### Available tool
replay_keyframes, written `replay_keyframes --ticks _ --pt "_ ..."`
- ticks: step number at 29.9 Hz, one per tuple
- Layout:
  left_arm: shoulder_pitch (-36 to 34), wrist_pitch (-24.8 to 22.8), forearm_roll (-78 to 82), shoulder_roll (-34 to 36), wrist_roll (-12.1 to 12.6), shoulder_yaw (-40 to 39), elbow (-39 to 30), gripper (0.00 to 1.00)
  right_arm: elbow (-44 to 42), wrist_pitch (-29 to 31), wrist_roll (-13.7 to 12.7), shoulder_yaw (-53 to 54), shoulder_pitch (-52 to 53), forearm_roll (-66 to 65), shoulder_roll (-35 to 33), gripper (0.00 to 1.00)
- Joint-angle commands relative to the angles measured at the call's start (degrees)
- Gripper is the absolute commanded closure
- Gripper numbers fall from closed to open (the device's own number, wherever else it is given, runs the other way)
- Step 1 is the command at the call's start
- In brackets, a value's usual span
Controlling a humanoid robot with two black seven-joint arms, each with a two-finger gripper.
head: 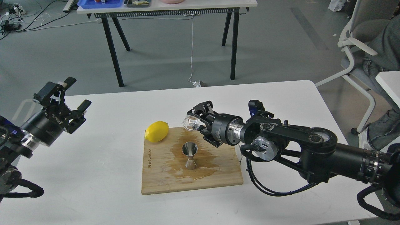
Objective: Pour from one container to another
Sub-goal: 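Lift the glass cup with the right hand and carry it over the jigger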
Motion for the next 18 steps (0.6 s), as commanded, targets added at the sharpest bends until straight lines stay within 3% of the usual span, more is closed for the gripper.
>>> replay_keyframes --ticks 1,18 --pt "0.1 0.0 0.0 -0.3 0.0 0.0 0.3 0.01 0.0 1.7 -0.1 -1.1 0.6 -2.3 -0.2 0.62" --pt "0.1 0.0 0.0 -0.3 0.0 0.0 0.6 0.01 0.1 12.5 0.5 -2.4 1.0 -11.9 -2.5 0.62"
